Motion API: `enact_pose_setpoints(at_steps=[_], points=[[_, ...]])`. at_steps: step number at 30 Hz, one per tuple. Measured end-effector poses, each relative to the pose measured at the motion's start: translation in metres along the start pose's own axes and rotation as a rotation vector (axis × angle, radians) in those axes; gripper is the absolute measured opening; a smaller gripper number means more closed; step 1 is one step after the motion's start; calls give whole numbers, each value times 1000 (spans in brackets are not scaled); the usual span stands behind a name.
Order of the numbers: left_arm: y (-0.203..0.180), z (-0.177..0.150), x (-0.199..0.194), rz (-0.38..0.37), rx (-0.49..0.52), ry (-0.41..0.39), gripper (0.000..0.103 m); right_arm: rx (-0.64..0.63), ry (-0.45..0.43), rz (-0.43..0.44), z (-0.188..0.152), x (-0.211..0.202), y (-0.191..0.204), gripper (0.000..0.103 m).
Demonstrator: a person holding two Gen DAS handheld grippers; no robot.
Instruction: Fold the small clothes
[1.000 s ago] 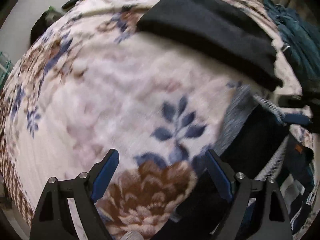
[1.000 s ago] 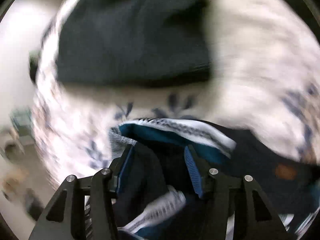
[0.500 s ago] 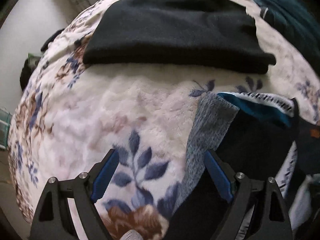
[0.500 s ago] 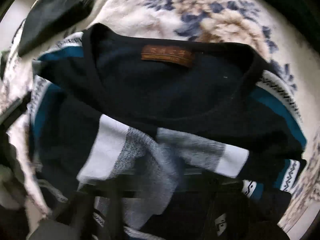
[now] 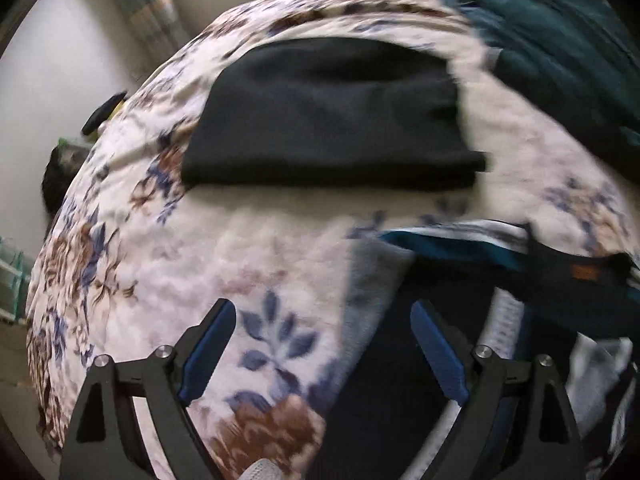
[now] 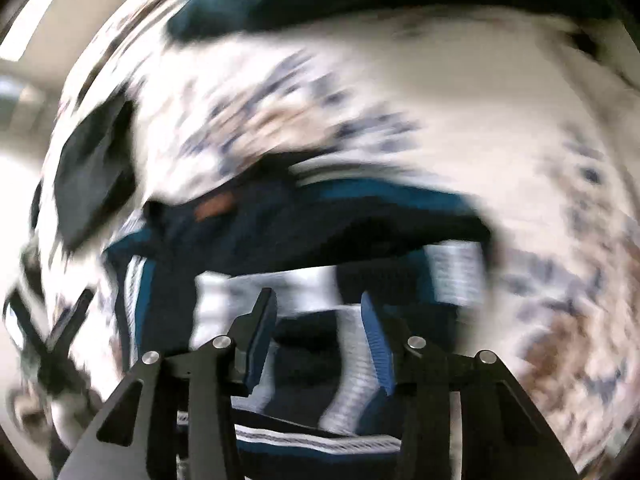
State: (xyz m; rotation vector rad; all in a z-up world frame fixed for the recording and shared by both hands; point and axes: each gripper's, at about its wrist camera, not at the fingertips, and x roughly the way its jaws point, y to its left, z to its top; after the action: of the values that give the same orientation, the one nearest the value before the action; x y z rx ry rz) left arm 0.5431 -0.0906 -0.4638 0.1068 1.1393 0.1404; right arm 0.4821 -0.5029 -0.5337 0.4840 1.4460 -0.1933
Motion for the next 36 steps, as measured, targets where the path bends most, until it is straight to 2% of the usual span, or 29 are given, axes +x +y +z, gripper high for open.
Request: enact_pose_setpoints(at_steps=[1, 4, 7, 10, 11, 12, 13, 16, 21, 22, 24, 25, 26, 29, 31, 34, 36], points=[[-7, -3, 0, -11, 22, 2, 89, 34, -21, -27, -2, -14, -27, 47], [-33, -19, 22, 5, 107, 43, 89, 99, -2, -89, -26, -18, -59, 47], [-43, -30, 49, 69, 173, 87, 90, 182, 63, -34, -45, 10, -71, 47], [-31, -28, 64, 81, 150, 88, 97, 242, 119, 41, -63, 43, -75, 47], [-26, -26, 66, 82, 139, 86, 98, 263, 130, 60, -68, 53, -78, 36], [-20, -22, 68, 83, 123, 89, 98, 289, 116, 70, -73, 57, -81, 21], [-16, -20, 70, 82, 113, 91, 99, 309, 85, 79, -78, 55, -82, 15], [-10, -15, 73, 91, 105, 93, 99, 327, 33, 61, -90, 42, -89, 12], [-7, -8, 76, 96, 94, 108, 100, 332, 57, 77, -94, 38, -98, 12], [-6, -7, 74, 101, 97, 106, 100, 314, 81, 83, -92, 41, -97, 12], [-10, -5, 61, 121, 110, 81, 100, 274, 133, 63, -84, 46, -93, 27], [-11, -4, 55, 116, 112, 71, 100, 273, 124, 56, -81, 43, -93, 41], [-15, -4, 43, 98, 113, 55, 100, 280, 89, 69, -80, 37, -92, 48], [-30, -6, 16, 55, 129, 1, 100, 238, -40, 61, -75, 10, -83, 48], [-48, -13, 0, 2, 153, -27, 100, 162, -81, 57, -69, 5, -66, 48], [-76, -28, -2, -28, 229, -15, 100, 40, -70, 11, -59, 13, -31, 48], [-91, -38, 6, -34, 270, 4, 100, -65, -19, 42, -51, 27, 4, 48]])
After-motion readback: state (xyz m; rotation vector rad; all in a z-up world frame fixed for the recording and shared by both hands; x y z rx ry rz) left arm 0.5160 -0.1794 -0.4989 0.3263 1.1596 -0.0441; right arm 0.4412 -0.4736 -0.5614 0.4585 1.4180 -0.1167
